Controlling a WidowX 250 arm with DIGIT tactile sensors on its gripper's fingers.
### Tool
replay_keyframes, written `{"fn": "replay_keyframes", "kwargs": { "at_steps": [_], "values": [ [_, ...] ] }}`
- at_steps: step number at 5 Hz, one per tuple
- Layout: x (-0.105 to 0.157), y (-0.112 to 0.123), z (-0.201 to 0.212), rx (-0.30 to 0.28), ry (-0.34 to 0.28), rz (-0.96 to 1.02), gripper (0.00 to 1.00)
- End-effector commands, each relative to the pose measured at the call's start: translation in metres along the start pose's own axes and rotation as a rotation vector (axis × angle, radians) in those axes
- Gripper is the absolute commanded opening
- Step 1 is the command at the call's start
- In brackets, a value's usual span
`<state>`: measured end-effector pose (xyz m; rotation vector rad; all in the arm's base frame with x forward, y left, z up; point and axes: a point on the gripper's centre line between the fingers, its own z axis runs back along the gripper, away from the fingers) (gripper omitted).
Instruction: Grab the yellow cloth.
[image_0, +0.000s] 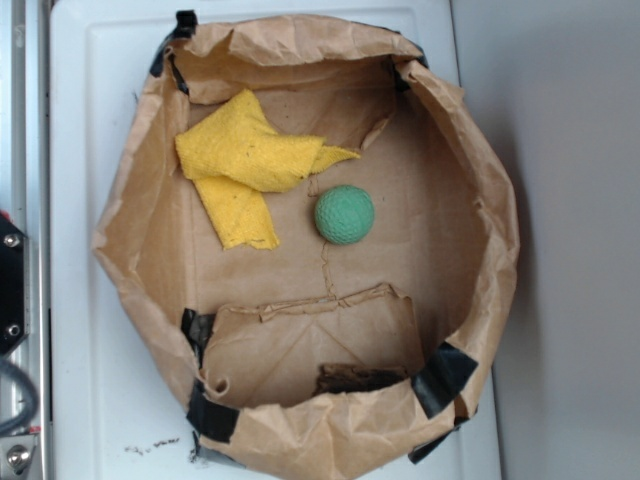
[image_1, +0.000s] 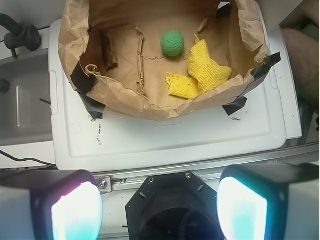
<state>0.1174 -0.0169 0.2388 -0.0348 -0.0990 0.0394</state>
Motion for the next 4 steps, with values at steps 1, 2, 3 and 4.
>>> {"fn": "replay_keyframes", "kwargs": {
  "at_steps": [1,2,3,4],
  "values": [
    [0.0,0.0,0.0,0.0,0.0,0.0,1.0],
    [0.035,0.01,-0.002,-0.055,0.013,0.026,1.0],
    [0.076,0.027,-0.013,-0.065,0.0,0.006,1.0],
    [0.076,0.027,-0.013,-0.065,0.0,0.006,1.0]
  ]
}}
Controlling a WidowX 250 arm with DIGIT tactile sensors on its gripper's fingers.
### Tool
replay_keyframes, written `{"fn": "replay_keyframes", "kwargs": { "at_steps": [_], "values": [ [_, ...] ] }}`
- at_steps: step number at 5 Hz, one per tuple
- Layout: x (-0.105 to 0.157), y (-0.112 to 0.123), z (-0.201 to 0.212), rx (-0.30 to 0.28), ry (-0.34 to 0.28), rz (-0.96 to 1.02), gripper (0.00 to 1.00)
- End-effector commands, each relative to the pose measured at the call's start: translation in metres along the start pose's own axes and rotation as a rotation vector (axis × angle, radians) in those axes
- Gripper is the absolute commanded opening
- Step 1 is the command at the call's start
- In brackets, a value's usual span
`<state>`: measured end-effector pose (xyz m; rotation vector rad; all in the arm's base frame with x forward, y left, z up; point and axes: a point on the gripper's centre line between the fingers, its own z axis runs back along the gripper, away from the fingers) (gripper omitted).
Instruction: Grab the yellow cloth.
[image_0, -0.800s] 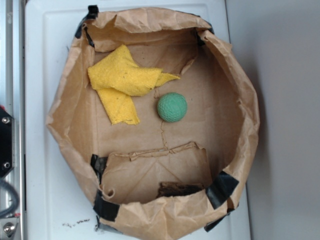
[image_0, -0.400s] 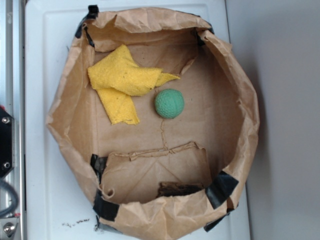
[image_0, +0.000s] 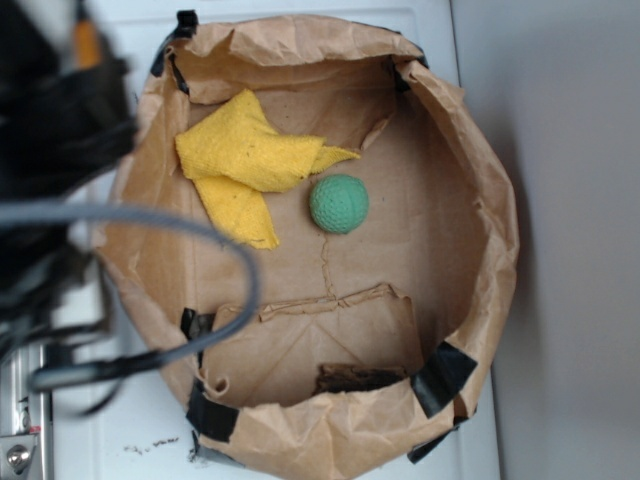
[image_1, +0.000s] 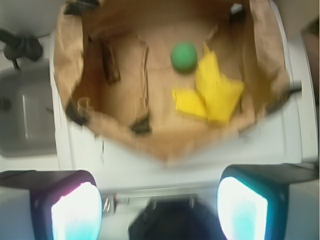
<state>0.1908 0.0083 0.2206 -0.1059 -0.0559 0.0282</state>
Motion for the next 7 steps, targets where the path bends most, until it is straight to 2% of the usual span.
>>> {"fn": "replay_keyframes", "kwargs": {
  "at_steps": [1,2,3,4,5,7],
  "values": [
    [0.004,0.003,0.012,0.006,-0.045,0.011,1.0],
    [0.004,0.003,0.012,0.006,-0.045,0.011,1.0],
    [0.037,0.021,-0.039,0.057,0.135,-0.229,1.0],
    [0.046,0.026,-0.085,0.072,0.209,-0.419,1.0],
    [0.051,0.036,-0.118,0.101,0.242,-0.473,1.0],
    [0.039,0.049,-0.164,0.136,0.237,-0.524,1.0]
  ]
}}
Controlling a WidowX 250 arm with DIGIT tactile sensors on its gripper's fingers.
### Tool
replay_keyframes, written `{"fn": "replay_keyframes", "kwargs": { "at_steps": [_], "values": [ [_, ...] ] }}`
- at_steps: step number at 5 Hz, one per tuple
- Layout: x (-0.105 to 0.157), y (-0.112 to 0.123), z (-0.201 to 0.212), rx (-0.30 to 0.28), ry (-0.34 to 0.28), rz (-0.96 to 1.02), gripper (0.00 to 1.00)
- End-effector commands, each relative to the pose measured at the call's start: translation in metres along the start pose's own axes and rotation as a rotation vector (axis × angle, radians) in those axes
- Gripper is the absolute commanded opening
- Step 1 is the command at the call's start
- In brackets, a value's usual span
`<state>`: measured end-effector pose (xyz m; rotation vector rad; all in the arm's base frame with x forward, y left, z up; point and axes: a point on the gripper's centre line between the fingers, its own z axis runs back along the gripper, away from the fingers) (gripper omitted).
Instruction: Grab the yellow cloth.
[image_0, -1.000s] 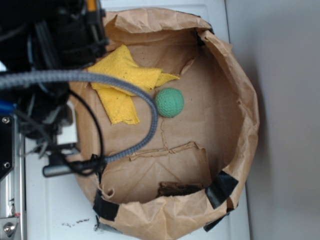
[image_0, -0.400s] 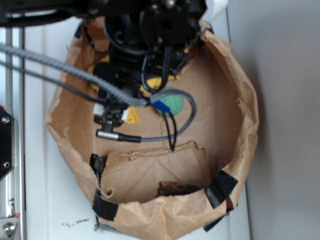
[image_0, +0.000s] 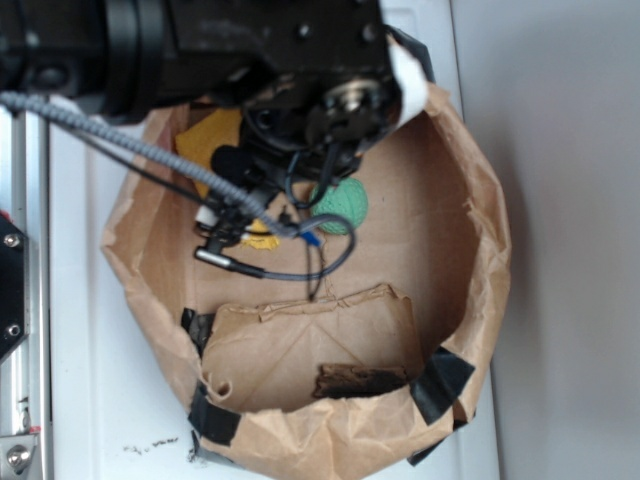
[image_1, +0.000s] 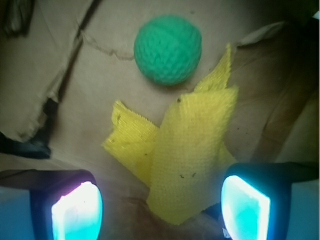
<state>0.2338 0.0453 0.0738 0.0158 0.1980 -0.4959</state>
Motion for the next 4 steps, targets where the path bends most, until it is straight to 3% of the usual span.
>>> {"fn": "replay_keyframes", "kwargs": {
  "at_steps": [1,2,3,4],
  "values": [
    [0.021,-0.007,-0.026,0.058,-0.052,-0.014,1.0],
    [0.019,-0.006,-0.031,0.053,-0.05,-0.003,1.0],
    [0.018,-0.008,-0.04,0.057,-0.027,0.024,0.0],
    [0.021,-0.002,-0.031,0.065,-0.029,0.014,0.0]
  ]
}}
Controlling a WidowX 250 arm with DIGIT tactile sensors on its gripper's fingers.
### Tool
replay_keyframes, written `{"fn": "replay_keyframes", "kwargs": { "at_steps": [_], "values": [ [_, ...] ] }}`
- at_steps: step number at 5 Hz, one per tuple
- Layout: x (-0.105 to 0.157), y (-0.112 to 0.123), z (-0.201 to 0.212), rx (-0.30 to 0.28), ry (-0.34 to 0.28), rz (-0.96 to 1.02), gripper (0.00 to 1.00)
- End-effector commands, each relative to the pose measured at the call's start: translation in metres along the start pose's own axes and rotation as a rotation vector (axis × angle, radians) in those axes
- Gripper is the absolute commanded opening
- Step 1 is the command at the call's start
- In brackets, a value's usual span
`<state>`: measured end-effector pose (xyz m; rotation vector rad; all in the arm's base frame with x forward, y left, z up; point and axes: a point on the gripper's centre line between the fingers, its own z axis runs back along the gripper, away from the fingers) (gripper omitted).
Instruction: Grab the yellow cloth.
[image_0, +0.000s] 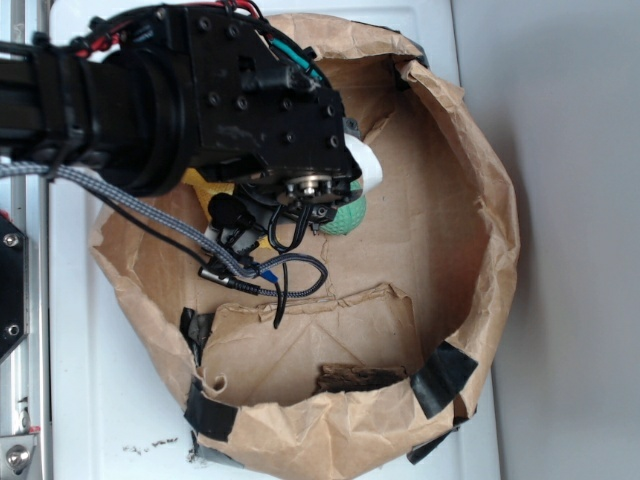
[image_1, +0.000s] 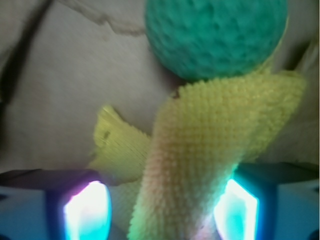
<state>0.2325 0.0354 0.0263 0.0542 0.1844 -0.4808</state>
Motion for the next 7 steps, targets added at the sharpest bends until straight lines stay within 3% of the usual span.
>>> {"fn": "replay_keyframes", "kwargs": {
  "at_steps": [1,2,4,6,7],
  "values": [
    [0.003,0.003,0.031,0.017,-0.051,-0.008,0.0],
    [0.0,0.002,0.043,-0.053,-0.109,0.071,0.0],
    [-0.006,-0.016,0.111,-0.103,-0.294,0.008,0.0],
    [0.02,-0.008,0.161,-0.096,-0.336,0.006,0.0],
    [0.017,-0.003,0.176,-0.065,-0.218,0.017,0.9]
  ]
}}
